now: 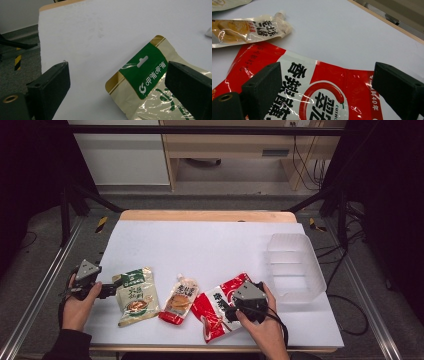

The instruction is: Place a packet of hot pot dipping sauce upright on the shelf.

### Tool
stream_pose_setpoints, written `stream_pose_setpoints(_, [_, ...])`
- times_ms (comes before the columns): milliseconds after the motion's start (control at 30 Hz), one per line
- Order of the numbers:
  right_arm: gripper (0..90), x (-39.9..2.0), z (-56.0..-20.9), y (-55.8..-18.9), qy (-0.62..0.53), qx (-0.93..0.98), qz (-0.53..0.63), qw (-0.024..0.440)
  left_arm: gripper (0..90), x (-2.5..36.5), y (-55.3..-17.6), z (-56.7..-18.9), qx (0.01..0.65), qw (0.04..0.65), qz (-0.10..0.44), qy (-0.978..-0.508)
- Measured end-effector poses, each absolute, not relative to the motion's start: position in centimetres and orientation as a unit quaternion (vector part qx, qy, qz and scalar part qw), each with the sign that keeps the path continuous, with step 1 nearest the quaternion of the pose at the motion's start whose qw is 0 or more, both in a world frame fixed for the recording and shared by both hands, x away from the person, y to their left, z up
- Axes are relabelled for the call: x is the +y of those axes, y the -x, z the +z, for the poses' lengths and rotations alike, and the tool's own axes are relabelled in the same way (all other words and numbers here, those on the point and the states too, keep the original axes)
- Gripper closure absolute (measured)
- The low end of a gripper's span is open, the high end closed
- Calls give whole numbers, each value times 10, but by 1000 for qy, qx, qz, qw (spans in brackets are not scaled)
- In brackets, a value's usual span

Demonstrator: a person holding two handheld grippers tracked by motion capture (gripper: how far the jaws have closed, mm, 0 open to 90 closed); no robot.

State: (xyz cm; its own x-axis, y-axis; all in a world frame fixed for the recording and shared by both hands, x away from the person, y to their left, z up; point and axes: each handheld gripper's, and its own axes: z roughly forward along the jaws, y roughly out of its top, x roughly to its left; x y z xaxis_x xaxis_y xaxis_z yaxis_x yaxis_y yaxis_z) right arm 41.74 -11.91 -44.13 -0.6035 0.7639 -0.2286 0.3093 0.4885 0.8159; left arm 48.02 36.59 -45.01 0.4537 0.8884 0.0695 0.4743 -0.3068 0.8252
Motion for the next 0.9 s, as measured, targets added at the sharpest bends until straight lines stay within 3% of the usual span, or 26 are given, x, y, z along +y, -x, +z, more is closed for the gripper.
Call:
stream_pose_setpoints(400, [80,-126,-445,-405,-327,812,386,291,58,373,-486,-453,444,387,253,-768])
stream_pose_setpoints(900, [81,-122,-447,-408,-326,818,379,285,99,364,-500,-467,426,345,215,-808])
